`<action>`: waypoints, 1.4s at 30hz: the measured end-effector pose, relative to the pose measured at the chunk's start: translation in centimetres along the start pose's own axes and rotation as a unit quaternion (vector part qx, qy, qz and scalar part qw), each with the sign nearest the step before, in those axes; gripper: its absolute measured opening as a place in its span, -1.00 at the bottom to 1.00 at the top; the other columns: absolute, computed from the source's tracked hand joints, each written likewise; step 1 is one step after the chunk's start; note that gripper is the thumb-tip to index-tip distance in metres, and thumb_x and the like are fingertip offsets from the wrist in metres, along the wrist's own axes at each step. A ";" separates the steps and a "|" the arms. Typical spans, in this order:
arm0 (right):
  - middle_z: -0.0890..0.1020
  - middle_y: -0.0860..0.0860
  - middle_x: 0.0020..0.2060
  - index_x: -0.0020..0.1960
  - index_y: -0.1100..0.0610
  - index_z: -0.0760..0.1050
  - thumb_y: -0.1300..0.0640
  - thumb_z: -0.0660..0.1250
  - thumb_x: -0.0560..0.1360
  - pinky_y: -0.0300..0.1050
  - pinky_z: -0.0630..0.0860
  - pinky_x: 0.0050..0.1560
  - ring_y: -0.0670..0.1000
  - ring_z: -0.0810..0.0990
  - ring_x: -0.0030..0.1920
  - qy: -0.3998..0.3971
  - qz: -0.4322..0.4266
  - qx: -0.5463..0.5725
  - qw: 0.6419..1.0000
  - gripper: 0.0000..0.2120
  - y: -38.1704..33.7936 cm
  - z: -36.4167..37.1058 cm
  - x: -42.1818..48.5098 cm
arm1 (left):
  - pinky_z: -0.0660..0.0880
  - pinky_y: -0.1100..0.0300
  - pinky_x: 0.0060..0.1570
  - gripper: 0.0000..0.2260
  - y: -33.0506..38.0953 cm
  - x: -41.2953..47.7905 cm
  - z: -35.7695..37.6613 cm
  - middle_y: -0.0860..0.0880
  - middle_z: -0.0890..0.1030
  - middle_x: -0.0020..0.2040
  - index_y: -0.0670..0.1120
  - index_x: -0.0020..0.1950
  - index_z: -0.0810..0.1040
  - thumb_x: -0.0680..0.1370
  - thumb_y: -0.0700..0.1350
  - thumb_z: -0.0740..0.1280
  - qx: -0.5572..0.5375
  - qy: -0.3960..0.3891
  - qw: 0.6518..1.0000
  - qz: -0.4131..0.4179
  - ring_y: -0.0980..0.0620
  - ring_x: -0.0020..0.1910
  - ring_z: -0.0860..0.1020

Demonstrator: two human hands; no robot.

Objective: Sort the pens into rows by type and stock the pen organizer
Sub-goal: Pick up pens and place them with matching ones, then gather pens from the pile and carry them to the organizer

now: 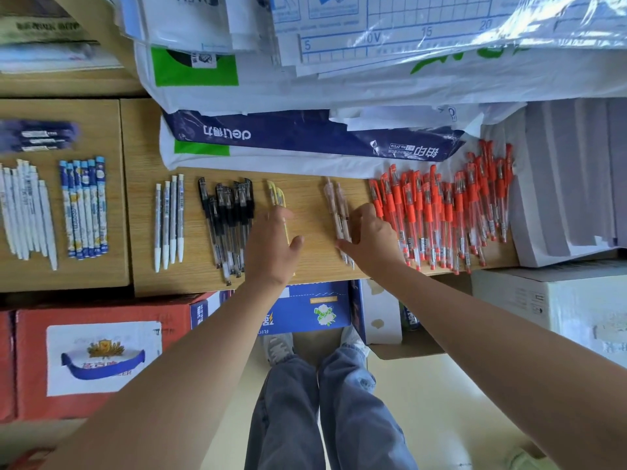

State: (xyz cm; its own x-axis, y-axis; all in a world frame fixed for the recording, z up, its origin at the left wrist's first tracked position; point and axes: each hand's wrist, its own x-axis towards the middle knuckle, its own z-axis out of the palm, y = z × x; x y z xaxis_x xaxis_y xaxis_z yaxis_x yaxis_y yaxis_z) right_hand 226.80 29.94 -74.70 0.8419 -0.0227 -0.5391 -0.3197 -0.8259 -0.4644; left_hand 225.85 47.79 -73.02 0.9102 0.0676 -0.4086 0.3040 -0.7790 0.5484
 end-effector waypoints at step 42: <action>0.30 0.25 0.33 0.46 0.25 0.15 0.04 0.37 0.47 0.11 0.20 0.40 0.25 0.26 0.35 0.156 0.158 0.015 0.975 -0.32 14.4 -11.0 0.0 | 0.45 0.13 -0.08 -0.68 13.4 1.3 10.7 -0.13 0.48 0.15 -0.17 0.24 0.43 0.53 -0.11 0.33 -0.014 -0.088 0.996 0.010 -0.10 0.04 0.54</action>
State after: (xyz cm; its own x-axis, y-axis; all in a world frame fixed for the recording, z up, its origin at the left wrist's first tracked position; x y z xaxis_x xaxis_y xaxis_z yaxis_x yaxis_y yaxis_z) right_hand 226.94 11.83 -73.70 0.7889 -0.4481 -0.4204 -0.5934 -0.7333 -0.3319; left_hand 228.07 30.77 -74.07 0.8533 -0.0602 -0.5180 0.2966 -0.7610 0.5770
